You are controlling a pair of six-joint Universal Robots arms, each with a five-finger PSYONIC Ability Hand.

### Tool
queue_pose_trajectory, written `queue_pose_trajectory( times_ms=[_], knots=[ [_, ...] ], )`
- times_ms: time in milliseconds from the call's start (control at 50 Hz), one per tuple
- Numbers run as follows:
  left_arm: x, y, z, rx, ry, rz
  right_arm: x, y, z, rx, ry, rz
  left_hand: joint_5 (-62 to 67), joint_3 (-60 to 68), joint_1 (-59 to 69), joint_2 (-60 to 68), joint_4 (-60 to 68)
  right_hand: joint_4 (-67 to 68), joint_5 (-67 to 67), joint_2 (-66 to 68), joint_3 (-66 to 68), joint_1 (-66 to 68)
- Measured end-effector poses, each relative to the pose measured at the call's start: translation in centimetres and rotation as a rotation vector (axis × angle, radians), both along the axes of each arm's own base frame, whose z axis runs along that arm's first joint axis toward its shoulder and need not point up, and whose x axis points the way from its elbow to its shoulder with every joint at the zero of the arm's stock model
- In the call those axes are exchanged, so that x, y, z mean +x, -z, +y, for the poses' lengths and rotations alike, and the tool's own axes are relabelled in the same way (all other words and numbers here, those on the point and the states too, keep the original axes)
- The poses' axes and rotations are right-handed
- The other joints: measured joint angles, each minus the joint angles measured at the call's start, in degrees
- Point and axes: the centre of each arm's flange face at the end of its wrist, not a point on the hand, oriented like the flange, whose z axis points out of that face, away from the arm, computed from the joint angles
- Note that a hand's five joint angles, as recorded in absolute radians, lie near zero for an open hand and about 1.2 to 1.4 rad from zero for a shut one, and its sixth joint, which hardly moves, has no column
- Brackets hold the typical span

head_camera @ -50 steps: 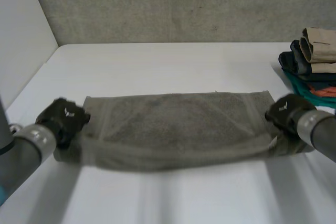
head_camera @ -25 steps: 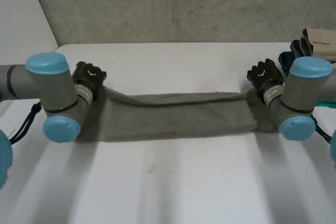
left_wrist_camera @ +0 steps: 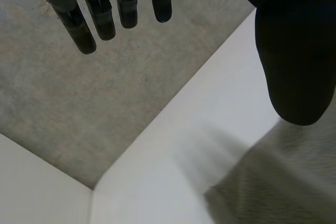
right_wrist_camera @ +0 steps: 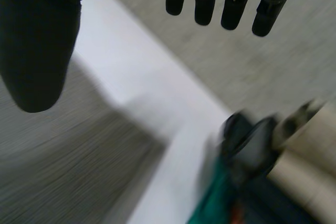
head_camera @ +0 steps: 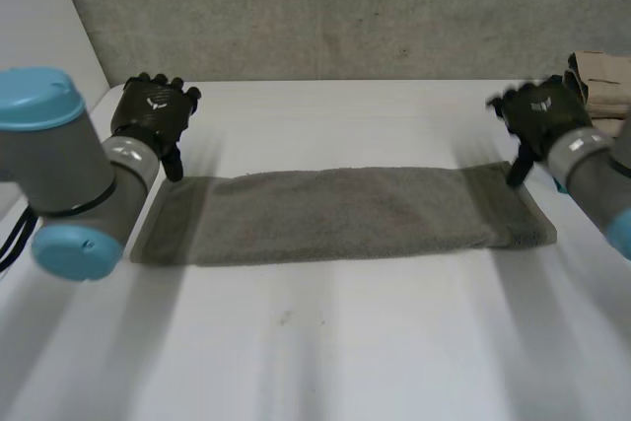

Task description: Fold the laundry.

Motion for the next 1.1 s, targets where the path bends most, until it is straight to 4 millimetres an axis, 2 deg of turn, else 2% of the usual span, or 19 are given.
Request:
queue_pose_trajectory(
  times_ms=[80,140,320,340,420,460,540,620,640,720,780,860,940,980,1000,1020,1040,1080,1100],
  knots=[
    [0.4,0.2,2.0,0.044,0.034,0.060,-1.8,1.8,2.0,0.173,-0.011,0.001,0.00,0.00,0.00,0.00,0.00,7.53,7.55,7.36,7.59,7.37],
    [0.4,0.7,3.0,0.070,0.064,0.087,-2.8,3.2,2.7,0.249,-0.005,-0.001,0.00,0.00,0.00,0.00,0.00,11.36,11.47,10.55,11.27,11.29],
    [0.4,1.8,3.5,0.083,0.089,0.100,-4.1,7.3,1.1,0.227,0.021,0.021,0.00,0.00,0.00,0.00,0.00,15.82,15.72,15.57,15.61,15.40],
    [0.4,1.9,3.4,0.083,0.089,0.099,-4.1,7.8,0.8,0.219,0.022,0.027,0.00,0.00,0.00,0.00,0.00,18.24,18.10,18.44,18.05,18.13],
    [0.4,2.0,3.3,0.083,0.086,0.097,-4.3,9.5,-0.1,0.196,0.031,0.057,0.00,0.00,0.00,0.00,0.00,46.77,46.21,47.57,46.67,46.50],
    [0.4,2.0,3.3,0.084,0.084,0.096,-4.7,10.0,-0.4,0.186,0.046,0.081,0.00,0.00,0.00,0.00,0.00,53.45,51.87,53.88,53.14,50.04],
    [0.5,2.1,3.4,0.089,0.083,0.095,-6.3,9.9,-1.1,0.148,0.105,0.133,0.00,0.00,0.00,0.00,0.00,54.92,52.06,54.06,54.29,50.04],
    [0.6,2.1,3.6,0.092,0.080,0.093,-8.7,8.1,-1.6,0.076,0.173,0.206,0.00,0.00,0.00,0.00,0.00,55.01,52.32,54.06,54.41,50.04],
    [0.6,2.1,3.6,0.092,0.080,0.093,-8.7,8.1,-1.6,0.076,0.173,0.206,0.00,0.00,0.00,0.00,0.00,55.01,52.32,54.06,54.41,50.04],
    [1.0,1.9,3.8,0.091,0.071,0.094,-11.2,5.8,-2.2,-0.008,0.224,0.339,0.00,0.00,0.00,0.00,0.00,55.02,52.51,54.06,54.45,50.04],
    [1.4,1.8,3.9,0.090,0.062,0.095,-11.6,5.0,-2.3,-0.044,0.224,0.414,0.00,0.00,0.00,0.00,0.00,55.03,52.51,54.06,54.45,50.04],
    [1.9,1.7,3.9,0.091,0.051,0.096,-9.1,4.0,-2.1,-0.122,0.155,0.470,0.04,0.00,0.00,0.00,0.00,55.06,53.02,54.06,54.50,50.04],
    [2.2,1.5,4.2,0.088,0.045,0.097,-2.9,2.8,-0.7,-0.266,-0.008,0.461,0.00,0.00,0.00,0.00,0.00,55.08,53.17,54.06,54.51,50.04],
    [2.3,1.4,4.3,0.087,0.044,0.098,2.1,2.0,1.2,-0.384,-0.154,0.425,0.00,0.00,0.00,0.00,0.00,55.09,53.18,54.06,54.51,50.04],
    [2.3,1.3,4.4,0.086,0.043,0.098,4.0,1.8,2.2,-0.430,-0.217,0.407,0.00,0.00,0.00,0.00,0.00,55.10,53.18,54.06,54.52,50.04],
    [2.3,1.3,4.5,0.086,0.043,0.098,5.0,1.7,2.7,-0.453,-0.251,0.397,0.00,0.00,0.00,0.00,0.00,55.10,53.18,54.06,54.52,50.04],
    [2.4,1.3,4.6,0.086,0.044,0.098,7.8,1.6,4.5,-0.514,-0.355,0.368,0.00,0.00,0.00,0.00,0.00,55.10,53.18,54.06,54.52,50.04],
    [2.4,1.3,4.7,0.087,0.044,0.098,11.0,1.8,6.9,-0.579,-0.483,0.333,0.00,0.00,0.00,0.00,0.00,55.10,53.29,54.06,54.53,50.04],
    [2.4,1.3,4.7,0.087,0.044,0.098,11.5,1.9,7.3,-0.589,-0.506,0.327,0.00,0.00,0.00,0.00,0.00,55.10,53.30,54.06,54.53,50.04]
  ],
)
